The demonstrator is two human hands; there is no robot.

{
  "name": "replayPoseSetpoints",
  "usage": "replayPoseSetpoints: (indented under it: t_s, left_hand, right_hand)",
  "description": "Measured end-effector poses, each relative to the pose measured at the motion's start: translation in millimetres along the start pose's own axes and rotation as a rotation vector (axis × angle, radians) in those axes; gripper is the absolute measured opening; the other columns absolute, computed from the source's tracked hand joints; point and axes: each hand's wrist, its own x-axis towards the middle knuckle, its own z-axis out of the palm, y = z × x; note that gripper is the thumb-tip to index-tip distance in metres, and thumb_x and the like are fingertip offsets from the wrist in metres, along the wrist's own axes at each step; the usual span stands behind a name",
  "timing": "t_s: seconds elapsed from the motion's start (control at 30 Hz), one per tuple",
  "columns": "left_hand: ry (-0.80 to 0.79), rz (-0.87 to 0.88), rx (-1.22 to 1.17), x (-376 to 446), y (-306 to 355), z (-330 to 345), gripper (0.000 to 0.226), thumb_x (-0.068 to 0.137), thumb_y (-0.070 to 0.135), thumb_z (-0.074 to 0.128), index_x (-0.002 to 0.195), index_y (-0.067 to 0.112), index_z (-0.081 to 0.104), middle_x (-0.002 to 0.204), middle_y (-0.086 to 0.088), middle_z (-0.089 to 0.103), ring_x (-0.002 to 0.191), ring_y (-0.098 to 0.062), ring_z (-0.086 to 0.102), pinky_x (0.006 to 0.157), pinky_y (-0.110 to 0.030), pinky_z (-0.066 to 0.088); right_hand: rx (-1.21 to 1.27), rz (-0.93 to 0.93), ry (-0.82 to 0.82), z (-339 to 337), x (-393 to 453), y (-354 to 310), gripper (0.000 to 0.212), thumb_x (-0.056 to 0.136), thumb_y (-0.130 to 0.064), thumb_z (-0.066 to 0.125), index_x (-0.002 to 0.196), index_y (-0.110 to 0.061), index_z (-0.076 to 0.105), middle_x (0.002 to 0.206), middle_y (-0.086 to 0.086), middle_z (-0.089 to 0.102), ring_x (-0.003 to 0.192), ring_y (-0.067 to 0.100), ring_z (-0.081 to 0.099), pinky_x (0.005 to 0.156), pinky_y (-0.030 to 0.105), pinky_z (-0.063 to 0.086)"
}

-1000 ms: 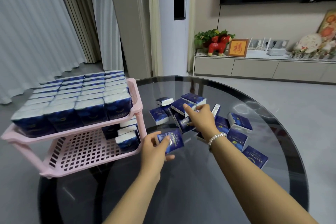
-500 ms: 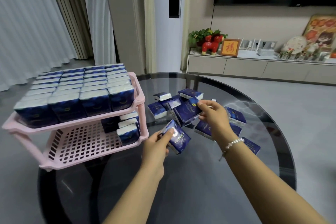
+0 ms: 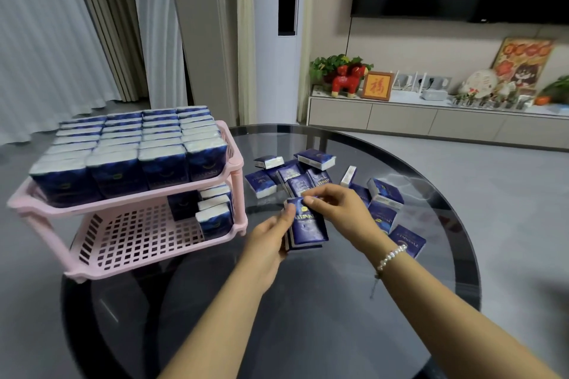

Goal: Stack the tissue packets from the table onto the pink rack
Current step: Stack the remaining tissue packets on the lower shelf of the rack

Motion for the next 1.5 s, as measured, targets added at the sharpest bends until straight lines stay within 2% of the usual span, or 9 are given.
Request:
replayPoseSetpoints:
  t_s: [0.13,0.33,0.5,0.57,0.7,0.87,1.1,1.3,1.5]
  left_hand:
    - [0.012,0.049,0.042,8,-2,-1,0.027,0.087,0.008,0.063,0.114,0.008,0.065,0.109,-0.011,0.071,0.099,-0.022,0.067,0.093,-0.037,0.051]
    - [0.137,0.028,-0.032,25,-6,-7,0.032,0.085,0.000,0.063,0.117,0.007,0.061,0.111,-0.012,0.069,0.099,-0.026,0.064,0.100,-0.042,0.047]
    - [0.148,0.021,-0.074,35,-4,-14,0.029,0.085,0.004,0.064,0.113,0.012,0.064,0.108,-0.009,0.071,0.097,-0.024,0.067,0.096,-0.042,0.050]
    - [0.141,0.020,-0.073,34,-2,-14,0.027,0.086,0.006,0.064,0.111,0.016,0.065,0.105,-0.005,0.071,0.092,-0.021,0.067,0.092,-0.039,0.050]
    - [0.137,-0.005,-0.074,31,-2,-13,0.029,0.087,0.009,0.064,0.114,0.021,0.063,0.108,-0.001,0.070,0.091,-0.015,0.066,0.089,-0.039,0.051]
    - [0.162,0.044,-0.053,26,2,-15,0.044,0.087,0.017,0.066,0.130,0.023,0.055,0.121,0.000,0.066,0.105,-0.018,0.065,0.085,-0.037,0.054]
    - [0.186,0.046,0.012,11,2,-11,0.057,0.083,0.024,0.070,0.136,0.025,0.050,0.117,0.000,0.067,0.098,-0.021,0.069,0.088,-0.046,0.055]
    - [0.151,0.131,0.205,-1,1,-4,0.061,0.086,0.031,0.066,0.142,0.031,0.041,0.127,0.002,0.061,0.105,-0.018,0.065,0.089,-0.044,0.054]
    - [0.075,0.079,0.265,-3,-9,3,0.051,0.086,0.042,0.063,0.135,0.037,0.049,0.125,0.003,0.064,0.110,-0.018,0.063,0.101,-0.047,0.046]
  right_hand:
    - [0.023,0.001,-0.038,2,12,2,0.005,0.083,-0.026,0.069,0.087,-0.023,0.070,0.081,-0.005,0.068,0.071,-0.001,0.060,0.064,0.014,0.048]
    - [-0.027,0.197,0.351,-10,71,19,0.041,0.086,-0.039,0.064,0.115,-0.013,0.053,0.108,0.007,0.065,0.088,0.022,0.066,0.075,0.034,0.054]
    - [-0.032,0.394,0.326,-11,113,19,0.059,0.091,-0.045,0.052,0.134,-0.011,0.031,0.099,0.007,0.060,0.065,0.014,0.060,0.050,0.026,0.042]
    - [-0.030,0.422,0.316,-10,124,19,0.062,0.091,-0.045,0.053,0.136,-0.011,0.029,0.106,0.007,0.057,0.062,0.012,0.059,0.046,0.024,0.040]
    - [-0.021,0.453,0.293,-8,133,18,0.055,0.090,-0.034,0.058,0.135,-0.014,0.034,0.108,0.009,0.056,0.059,0.012,0.057,0.042,0.021,0.037]
    - [0.112,0.356,0.317,-13,115,17,0.046,0.087,-0.022,0.064,0.128,-0.015,0.043,0.096,0.007,0.061,0.066,0.012,0.057,0.055,0.024,0.044]
    - [0.306,0.204,0.162,-43,59,1,0.010,0.088,-0.010,0.062,0.097,-0.013,0.066,0.077,0.003,0.063,0.063,0.013,0.052,0.055,0.016,0.047]
    - [0.282,0.218,-0.015,-47,19,-2,0.014,0.088,-0.006,0.060,0.094,-0.012,0.071,0.080,0.003,0.066,0.068,0.010,0.053,0.056,0.012,0.045]
    - [0.133,0.143,-0.013,-31,-4,-6,0.011,0.088,-0.015,0.063,0.093,-0.017,0.071,0.087,0.001,0.073,0.078,0.009,0.064,0.074,0.025,0.051]
